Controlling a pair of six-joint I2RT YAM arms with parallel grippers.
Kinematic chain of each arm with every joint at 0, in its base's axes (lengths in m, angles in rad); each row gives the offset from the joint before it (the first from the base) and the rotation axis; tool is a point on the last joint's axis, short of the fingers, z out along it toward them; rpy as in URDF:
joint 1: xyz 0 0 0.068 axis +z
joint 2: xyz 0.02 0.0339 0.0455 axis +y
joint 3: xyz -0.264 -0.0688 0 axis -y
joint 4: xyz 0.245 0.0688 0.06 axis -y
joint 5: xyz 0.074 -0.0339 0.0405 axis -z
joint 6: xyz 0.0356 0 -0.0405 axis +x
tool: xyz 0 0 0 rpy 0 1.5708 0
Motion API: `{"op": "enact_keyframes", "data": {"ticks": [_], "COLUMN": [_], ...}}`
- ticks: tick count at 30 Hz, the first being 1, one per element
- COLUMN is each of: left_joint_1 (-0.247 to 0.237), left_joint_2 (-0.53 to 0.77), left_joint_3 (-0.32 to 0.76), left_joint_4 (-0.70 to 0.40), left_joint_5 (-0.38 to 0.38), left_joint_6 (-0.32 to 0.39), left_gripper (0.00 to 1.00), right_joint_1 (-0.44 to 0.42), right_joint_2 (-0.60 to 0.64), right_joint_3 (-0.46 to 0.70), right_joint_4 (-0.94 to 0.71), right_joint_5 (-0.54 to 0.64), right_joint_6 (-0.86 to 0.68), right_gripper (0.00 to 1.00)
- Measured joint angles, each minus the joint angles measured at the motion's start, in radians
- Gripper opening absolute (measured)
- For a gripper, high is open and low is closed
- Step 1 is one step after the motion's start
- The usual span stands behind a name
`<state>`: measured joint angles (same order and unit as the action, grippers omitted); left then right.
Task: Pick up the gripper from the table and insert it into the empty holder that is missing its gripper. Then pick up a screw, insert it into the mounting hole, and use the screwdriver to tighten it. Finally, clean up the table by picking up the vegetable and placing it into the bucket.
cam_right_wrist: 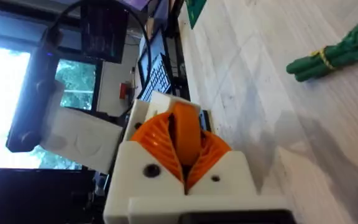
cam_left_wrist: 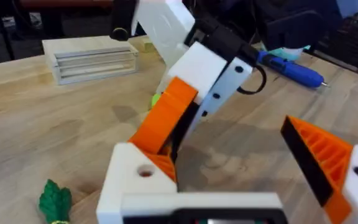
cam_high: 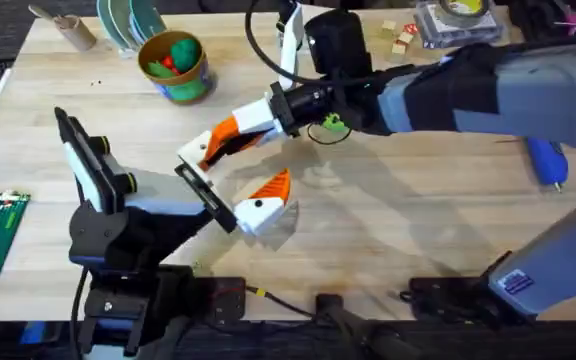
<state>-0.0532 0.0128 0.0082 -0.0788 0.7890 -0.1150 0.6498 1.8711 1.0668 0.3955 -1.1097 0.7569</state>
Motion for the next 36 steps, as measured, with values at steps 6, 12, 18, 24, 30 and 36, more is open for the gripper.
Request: {"op": "enact_keyframes", "data": {"ticks": [6, 12, 18, 24, 30, 36], "left_joint_1": [0.0, 0.0, 0.001, 0.002, 0.002, -0.003], "left_joint_2": [0.0, -0.001, -0.001, -0.001, -0.001, -0.002], "left_joint_3": [0.001, 0.002, 0.002, 0.004, 0.006, 0.007], "left_joint_4": [0.0, -0.001, -0.001, -0.004, -0.008, -0.011], "left_joint_5": [-0.009, -0.011, -0.024, -0.026, -0.019, 0.04], "left_joint_6": [0.003, 0.006, 0.006, 0.005, 0.006, 0.018], "left_gripper": [0.993, 0.993, 0.993, 0.993, 0.993, 0.993], "right_joint_1": [0.001, 0.002, 0.013, 0.013, 0.006, -0.018], "right_joint_2": [0.008, 0.008, 0.008, 0.008, 0.008, 0.02], "right_joint_3": [0.0, 0.0, 0.0, 0.0, 0.0, 0.0], "right_joint_4": [0.038, 0.039, 0.044, 0.042, 0.036, 0.03], "right_joint_5": [-0.009, -0.017, -0.001, 0.001, -0.029, -0.127], "right_joint_6": [0.01, -0.024, -0.051, -0.062, -0.084, -0.098], "right_gripper": [0.007, 0.007, 0.007, 0.007, 0.04, 0.253]}}
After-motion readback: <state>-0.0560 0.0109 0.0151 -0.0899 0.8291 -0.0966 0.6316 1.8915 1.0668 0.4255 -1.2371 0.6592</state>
